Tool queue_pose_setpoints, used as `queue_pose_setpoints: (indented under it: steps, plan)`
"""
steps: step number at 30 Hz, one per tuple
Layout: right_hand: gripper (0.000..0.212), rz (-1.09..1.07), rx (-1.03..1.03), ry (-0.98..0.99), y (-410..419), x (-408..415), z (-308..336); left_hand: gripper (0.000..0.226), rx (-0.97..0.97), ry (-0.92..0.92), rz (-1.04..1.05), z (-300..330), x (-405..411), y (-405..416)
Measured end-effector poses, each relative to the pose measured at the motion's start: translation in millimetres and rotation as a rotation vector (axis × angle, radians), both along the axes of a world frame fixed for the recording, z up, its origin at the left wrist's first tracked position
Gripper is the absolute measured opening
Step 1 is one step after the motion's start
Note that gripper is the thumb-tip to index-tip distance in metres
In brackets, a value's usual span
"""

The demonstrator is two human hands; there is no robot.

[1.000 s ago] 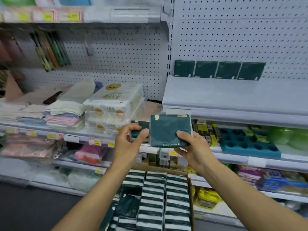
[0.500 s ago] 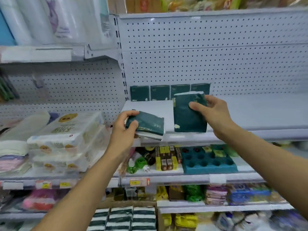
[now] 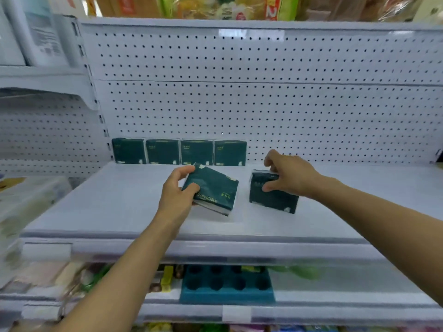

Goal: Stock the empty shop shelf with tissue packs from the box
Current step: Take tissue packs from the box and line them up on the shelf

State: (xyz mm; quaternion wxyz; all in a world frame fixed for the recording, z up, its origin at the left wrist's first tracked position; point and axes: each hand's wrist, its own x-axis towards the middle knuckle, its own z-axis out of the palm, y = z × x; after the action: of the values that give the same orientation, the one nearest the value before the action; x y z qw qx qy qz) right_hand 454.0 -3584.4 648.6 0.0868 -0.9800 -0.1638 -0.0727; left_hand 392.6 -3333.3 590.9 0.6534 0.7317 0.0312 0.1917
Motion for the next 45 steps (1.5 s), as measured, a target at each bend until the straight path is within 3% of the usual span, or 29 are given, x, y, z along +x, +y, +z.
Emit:
queue_pose_setpoints:
  steps: [4, 8, 20, 26, 39, 45]
  plan:
    - [0.043, 0.042, 0.098, 0.074, -35.6, 11.7, -6.2, 0.034, 0.013, 0.035, 0.028, -6.4, 9.3, -11.9]
    - [0.050, 0.077, 0.181, 0.179, -55.7, 17.5, -14.0, 0.034, 0.121, 0.043, 0.008, -12.1, 22.8, -21.3]
    - [0.033, -0.109, 0.307, -0.231, -67.3, 116.2, -50.5, 0.029, -0.049, 0.124, -0.049, 6.1, 121.7, -34.4]
    - [0.051, -0.092, 0.244, -0.265, -56.6, 159.6, -61.2, 0.029, -0.100, 0.162, -0.067, -0.3, 151.6, -35.7]
    - [0.054, 0.004, 0.231, -0.395, -35.0, 219.0, -70.5, 0.033, -0.118, 0.161, -0.064, -8.0, 172.6, -48.6]
    - [0.045, -0.010, 0.130, -0.534, -35.0, 222.6, -74.9, 0.033, -0.149, 0.160, -0.071, -7.4, 171.6, -48.4]
